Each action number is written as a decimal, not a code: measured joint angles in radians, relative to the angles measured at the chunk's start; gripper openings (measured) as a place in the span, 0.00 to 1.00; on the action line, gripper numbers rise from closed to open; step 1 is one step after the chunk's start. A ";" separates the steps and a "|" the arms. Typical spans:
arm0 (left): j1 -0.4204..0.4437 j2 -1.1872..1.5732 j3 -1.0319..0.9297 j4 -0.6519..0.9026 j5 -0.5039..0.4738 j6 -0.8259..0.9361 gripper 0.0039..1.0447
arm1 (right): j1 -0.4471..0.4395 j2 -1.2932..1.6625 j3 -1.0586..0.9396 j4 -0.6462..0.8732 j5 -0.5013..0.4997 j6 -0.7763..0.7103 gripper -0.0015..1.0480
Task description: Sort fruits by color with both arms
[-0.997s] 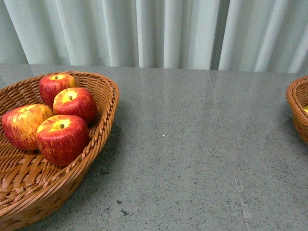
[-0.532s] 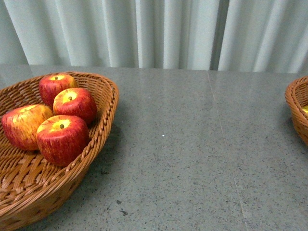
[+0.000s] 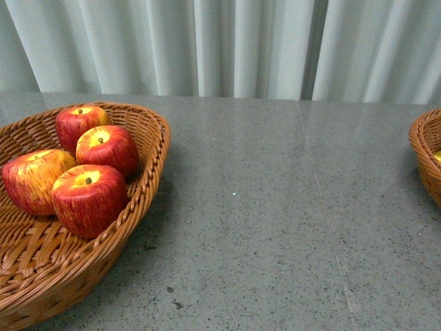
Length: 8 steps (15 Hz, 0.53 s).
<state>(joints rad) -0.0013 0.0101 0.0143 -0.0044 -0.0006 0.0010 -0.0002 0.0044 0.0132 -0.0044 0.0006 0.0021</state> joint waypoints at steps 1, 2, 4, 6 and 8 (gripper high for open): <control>0.000 0.000 0.000 0.000 0.000 0.000 0.94 | 0.000 0.000 0.000 0.000 0.000 0.000 0.49; 0.000 0.000 0.000 0.000 0.000 0.000 0.94 | 0.000 0.000 0.000 0.000 0.000 0.000 0.60; 0.000 0.000 0.000 0.000 0.000 0.000 0.94 | 0.000 0.000 0.000 0.000 0.000 0.000 0.82; 0.000 0.000 0.000 0.000 0.000 0.000 0.94 | 0.000 0.000 0.000 0.000 0.000 0.000 0.94; 0.000 0.000 0.000 0.000 0.000 0.000 0.94 | 0.000 0.000 0.000 0.000 0.000 0.000 0.94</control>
<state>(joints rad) -0.0013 0.0101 0.0143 -0.0040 -0.0006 0.0006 -0.0002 0.0048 0.0132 -0.0044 0.0002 0.0025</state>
